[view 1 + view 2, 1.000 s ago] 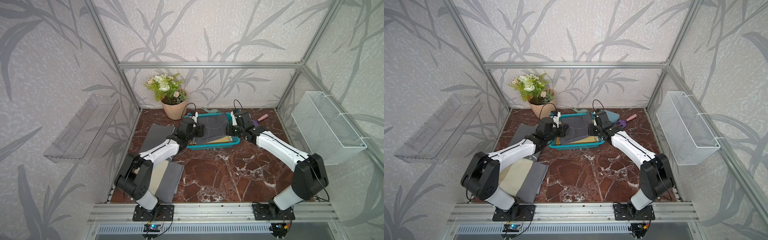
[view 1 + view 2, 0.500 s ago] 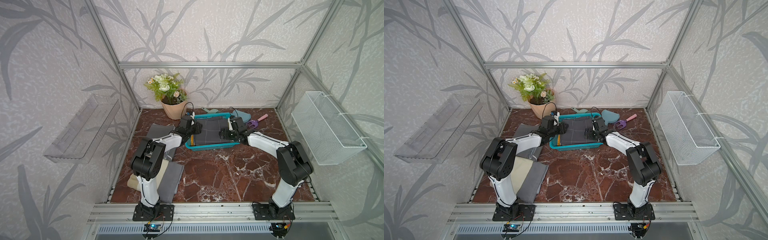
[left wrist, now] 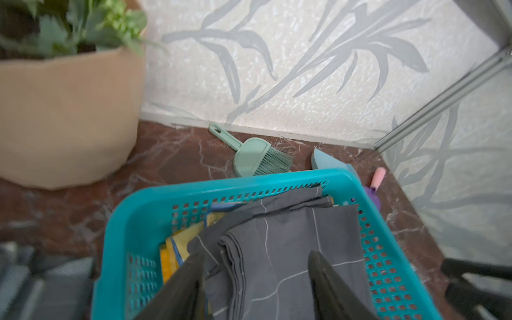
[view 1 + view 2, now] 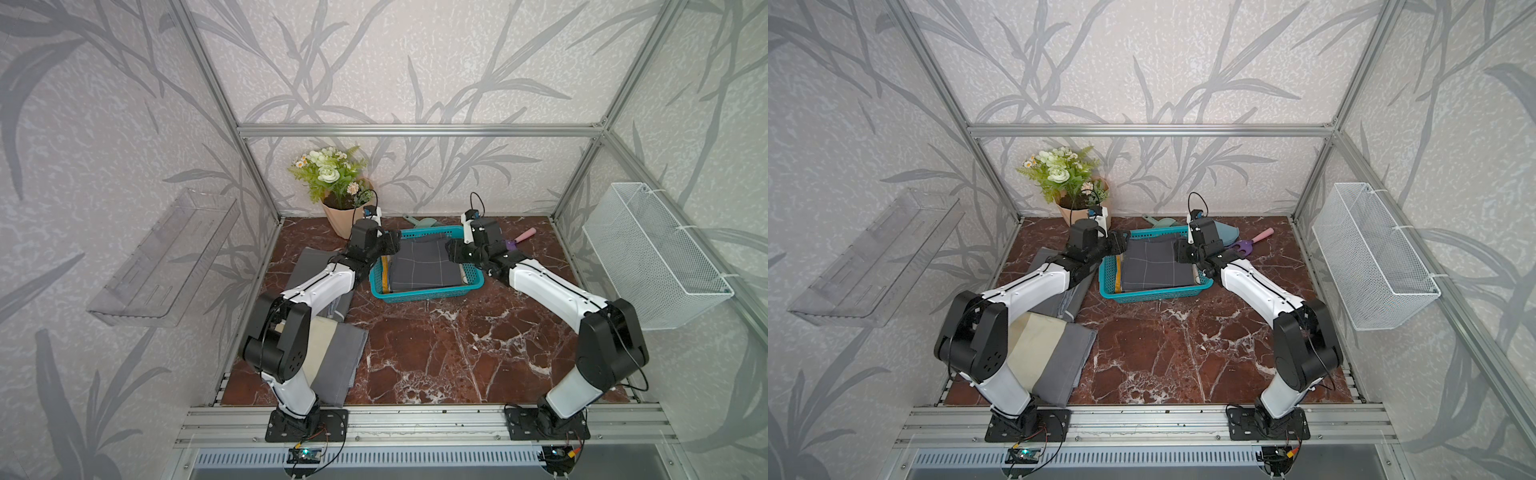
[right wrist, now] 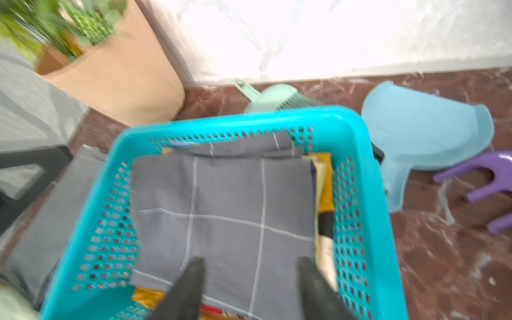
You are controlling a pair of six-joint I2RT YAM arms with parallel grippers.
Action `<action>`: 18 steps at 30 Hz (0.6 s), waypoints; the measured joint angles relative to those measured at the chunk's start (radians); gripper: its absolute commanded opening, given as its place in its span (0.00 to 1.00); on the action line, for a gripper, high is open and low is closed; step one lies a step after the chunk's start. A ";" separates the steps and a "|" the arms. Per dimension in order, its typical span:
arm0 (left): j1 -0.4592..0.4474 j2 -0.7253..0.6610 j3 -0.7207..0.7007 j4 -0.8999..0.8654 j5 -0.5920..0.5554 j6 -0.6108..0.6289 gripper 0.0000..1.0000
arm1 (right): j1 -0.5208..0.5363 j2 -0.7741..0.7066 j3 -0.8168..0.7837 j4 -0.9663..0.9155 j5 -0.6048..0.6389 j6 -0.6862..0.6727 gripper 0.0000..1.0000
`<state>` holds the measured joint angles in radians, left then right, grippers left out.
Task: Put the folded pillowcase in the basket
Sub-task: Place the pillowcase in the basket.
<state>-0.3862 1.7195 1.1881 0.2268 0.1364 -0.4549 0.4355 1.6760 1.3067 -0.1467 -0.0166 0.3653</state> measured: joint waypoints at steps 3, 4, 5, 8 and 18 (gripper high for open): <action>-0.007 0.029 0.001 0.034 0.054 -0.031 0.00 | 0.000 0.108 0.129 -0.016 -0.018 -0.024 0.00; -0.011 0.050 0.001 0.048 0.079 -0.042 0.00 | 0.000 0.150 0.166 -0.019 -0.022 -0.028 0.00; -0.014 0.069 0.001 0.060 0.096 -0.054 0.00 | 0.000 0.192 0.200 -0.026 -0.025 -0.032 0.00; -0.024 0.138 0.001 0.086 0.136 -0.082 0.00 | -0.001 0.311 0.270 -0.062 -0.034 -0.038 0.00; -0.024 0.295 0.018 0.072 0.101 -0.099 0.00 | -0.019 0.511 0.354 -0.167 -0.038 -0.022 0.01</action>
<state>-0.4099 2.0144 1.2057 0.2985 0.2375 -0.5537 0.4168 2.1868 1.6608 -0.3141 -0.0544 0.3435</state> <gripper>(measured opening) 0.043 0.040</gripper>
